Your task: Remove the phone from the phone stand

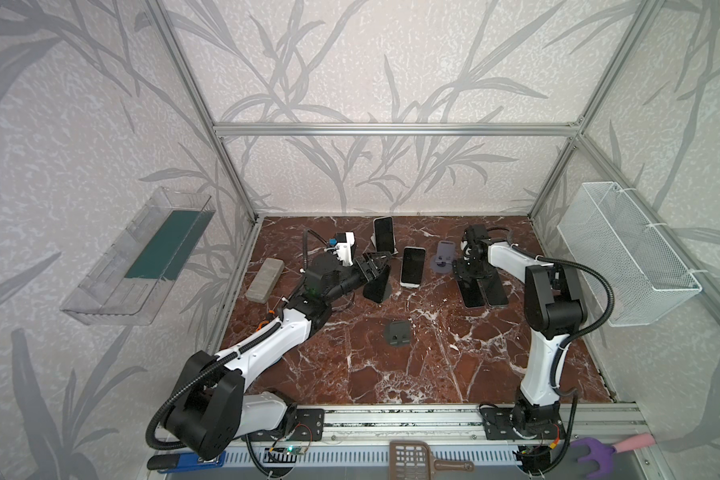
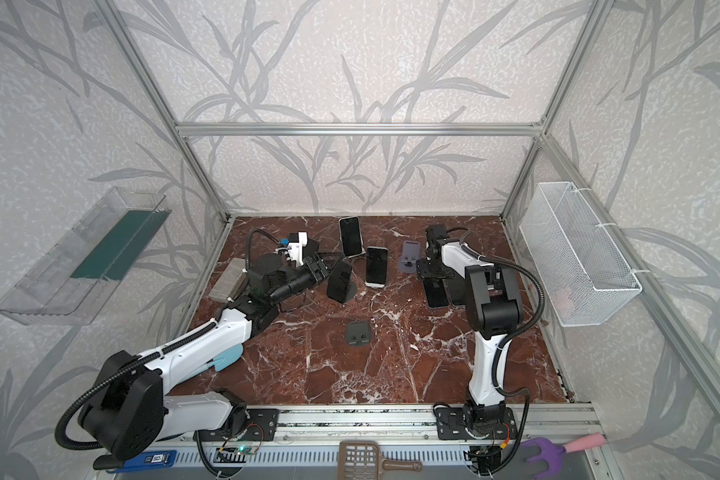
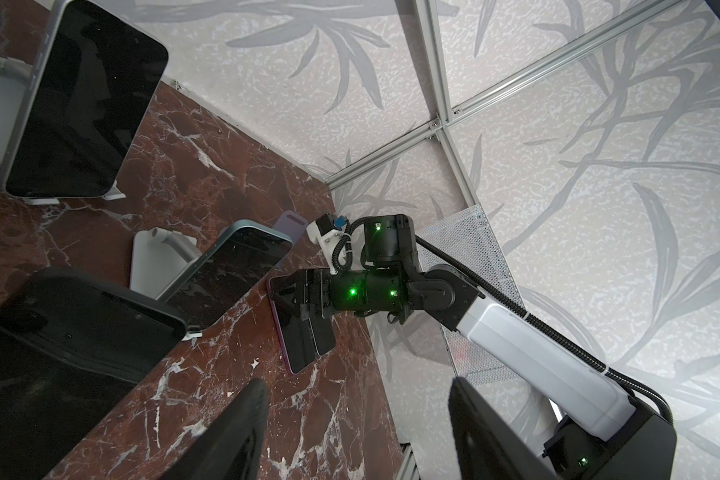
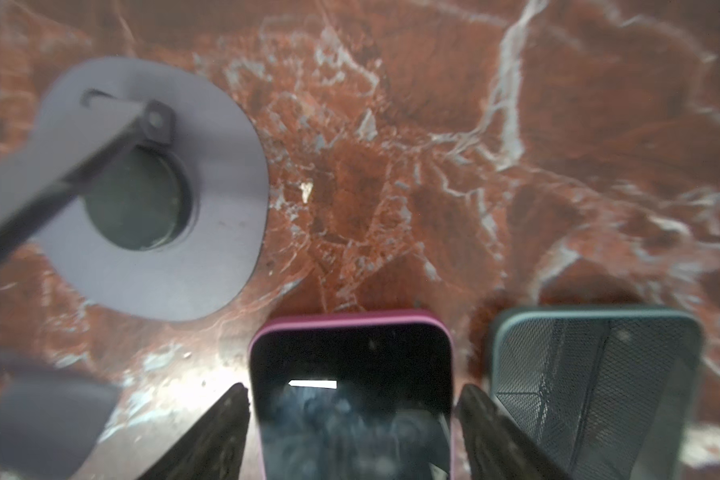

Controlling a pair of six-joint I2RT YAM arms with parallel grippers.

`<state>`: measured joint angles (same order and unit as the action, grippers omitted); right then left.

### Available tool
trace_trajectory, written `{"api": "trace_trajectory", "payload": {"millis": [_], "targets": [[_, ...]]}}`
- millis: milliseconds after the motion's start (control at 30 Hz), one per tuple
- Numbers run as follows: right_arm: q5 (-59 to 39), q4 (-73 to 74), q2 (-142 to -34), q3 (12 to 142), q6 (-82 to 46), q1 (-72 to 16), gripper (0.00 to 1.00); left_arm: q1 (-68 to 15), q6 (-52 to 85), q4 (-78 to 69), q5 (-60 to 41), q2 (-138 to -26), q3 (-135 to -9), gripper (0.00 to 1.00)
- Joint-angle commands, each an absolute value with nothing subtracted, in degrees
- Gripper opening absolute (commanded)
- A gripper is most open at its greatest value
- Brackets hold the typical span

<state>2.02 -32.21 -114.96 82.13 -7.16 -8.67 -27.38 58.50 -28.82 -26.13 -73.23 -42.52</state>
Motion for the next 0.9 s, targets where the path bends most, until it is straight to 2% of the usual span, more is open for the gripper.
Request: {"api": "trace_trajectory", "payload": {"millis": [0, 167, 300, 400, 533, 667, 800, 867], "targets": [[2.1, -33.5, -106.6, 81.4, -9.6, -8.6, 0.79, -27.6, 56.8, -28.1, -25.8, -71.0, -43.6, 0.70], [2.7, -30.5, -93.9, 73.5, -11.7, -8.7, 0.76, -27.7, 53.8, -24.8, -24.0, -69.1, -44.5, 0.68], [4.3, -22.9, -80.8, 62.1, -16.7, -11.5, 0.76, -27.7, 48.1, -17.2, -15.8, -61.9, -44.9, 0.67], [11.5, -18.8, -71.1, 55.1, -19.5, -19.1, 0.78, -27.6, 43.5, -10.1, -5.0, -56.4, -45.1, 0.67], [18.1, -16.0, -62.6, 47.2, -25.1, -34.5, 0.79, -27.5, 40.4, -6.4, 11.1, -51.4, -43.1, 0.68], [27.1, -14.5, -60.6, 42.6, -32.8, -50.0, 0.81, -27.4, 40.3, -5.6, 17.5, -49.9, -42.0, 0.69], [31.1, -13.6, -65.2, 43.1, -39.1, -61.7, 0.85, -27.4, 40.0, -5.6, 14.9, -51.3, -42.9, 0.69], [32.6, -13.5, -68.5, 44.5, -41.2, -65.4, 0.90, -27.4, 40.2, -5.4, 12.8, -52.3, -43.4, 0.69]]}}
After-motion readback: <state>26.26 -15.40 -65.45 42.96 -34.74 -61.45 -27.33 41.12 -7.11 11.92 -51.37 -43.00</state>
